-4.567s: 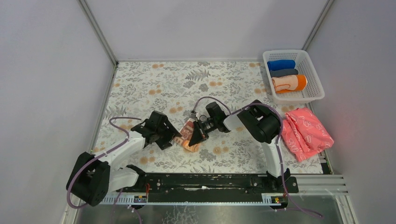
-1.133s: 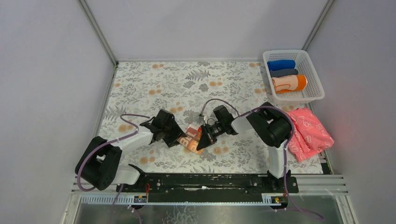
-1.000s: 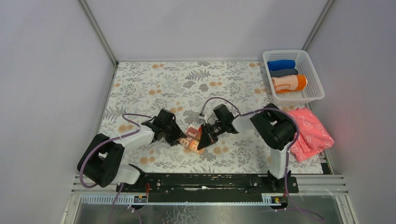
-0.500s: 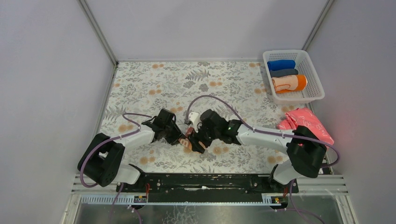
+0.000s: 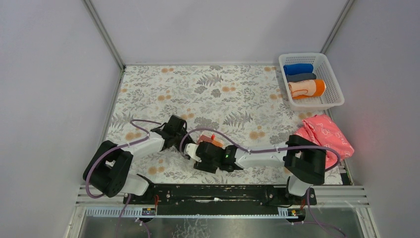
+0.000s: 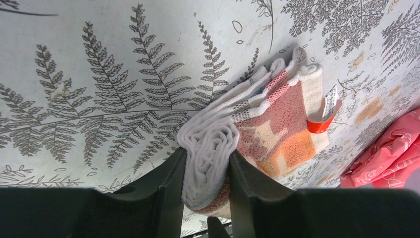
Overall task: Roll the towels
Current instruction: Roll the towel at the center of the board.
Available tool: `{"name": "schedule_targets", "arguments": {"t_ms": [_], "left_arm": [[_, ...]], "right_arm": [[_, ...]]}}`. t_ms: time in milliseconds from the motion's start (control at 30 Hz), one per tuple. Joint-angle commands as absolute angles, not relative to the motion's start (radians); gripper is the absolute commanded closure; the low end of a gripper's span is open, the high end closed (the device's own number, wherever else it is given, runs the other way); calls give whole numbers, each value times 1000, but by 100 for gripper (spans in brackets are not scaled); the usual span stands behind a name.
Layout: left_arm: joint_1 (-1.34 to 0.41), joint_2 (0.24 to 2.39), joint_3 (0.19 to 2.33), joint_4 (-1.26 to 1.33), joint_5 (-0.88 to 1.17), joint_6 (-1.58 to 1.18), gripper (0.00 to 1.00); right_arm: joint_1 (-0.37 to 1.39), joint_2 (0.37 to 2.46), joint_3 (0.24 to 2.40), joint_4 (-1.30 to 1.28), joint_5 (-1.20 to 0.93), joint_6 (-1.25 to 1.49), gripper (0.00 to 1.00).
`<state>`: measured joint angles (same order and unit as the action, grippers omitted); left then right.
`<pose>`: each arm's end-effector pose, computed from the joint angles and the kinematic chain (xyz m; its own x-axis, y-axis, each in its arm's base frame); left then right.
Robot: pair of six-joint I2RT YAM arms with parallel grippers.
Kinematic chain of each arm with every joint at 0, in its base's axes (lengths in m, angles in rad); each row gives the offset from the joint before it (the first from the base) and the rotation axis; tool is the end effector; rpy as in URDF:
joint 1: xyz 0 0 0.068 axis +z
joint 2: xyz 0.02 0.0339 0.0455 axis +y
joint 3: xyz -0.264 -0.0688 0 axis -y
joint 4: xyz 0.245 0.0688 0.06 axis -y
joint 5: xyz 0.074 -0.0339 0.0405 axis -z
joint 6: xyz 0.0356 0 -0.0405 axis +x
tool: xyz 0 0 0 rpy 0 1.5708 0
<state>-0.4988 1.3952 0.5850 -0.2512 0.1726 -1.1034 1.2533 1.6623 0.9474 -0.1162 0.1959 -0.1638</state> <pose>0.2073 -0.1199 0.1421 -0.8318 -0.5484 -0.0859 -0.4390 0.7446 -0.5029 0.1133 0.3226 0.1806 -0.0822 -0.7626 -0.6416 -0.9166 0.3107 -0.2518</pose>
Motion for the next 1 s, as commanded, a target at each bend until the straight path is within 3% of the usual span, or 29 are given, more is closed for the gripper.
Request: {"name": "schedule_targets", "arguments": {"t_ms": [0,200,333,567,733,967], "left_arm": [[-505,1422,594,-304,144,-1081,69],[-506,1412,595,-312,141,-1080,68],[-505,1388,604,-344,113,-1078,63],[-503,1267,629,-425,23,-1101,39],[-503,1156,624,-472,-32,-1128,29],[-504,1092,609,-499,-11,-1138,26]], "right_arm": [[1278,1728,972,-89,302,-217,31],[1278,1808,974,-128,326,-214,38],[1269,1831,983,-163,246,-202,56],[1105,1803,1023,-232,-244,-130,81],[978,1872,1099,-306,-558,-101,85],[859,1983,1129,-267,-889,9,85]]}}
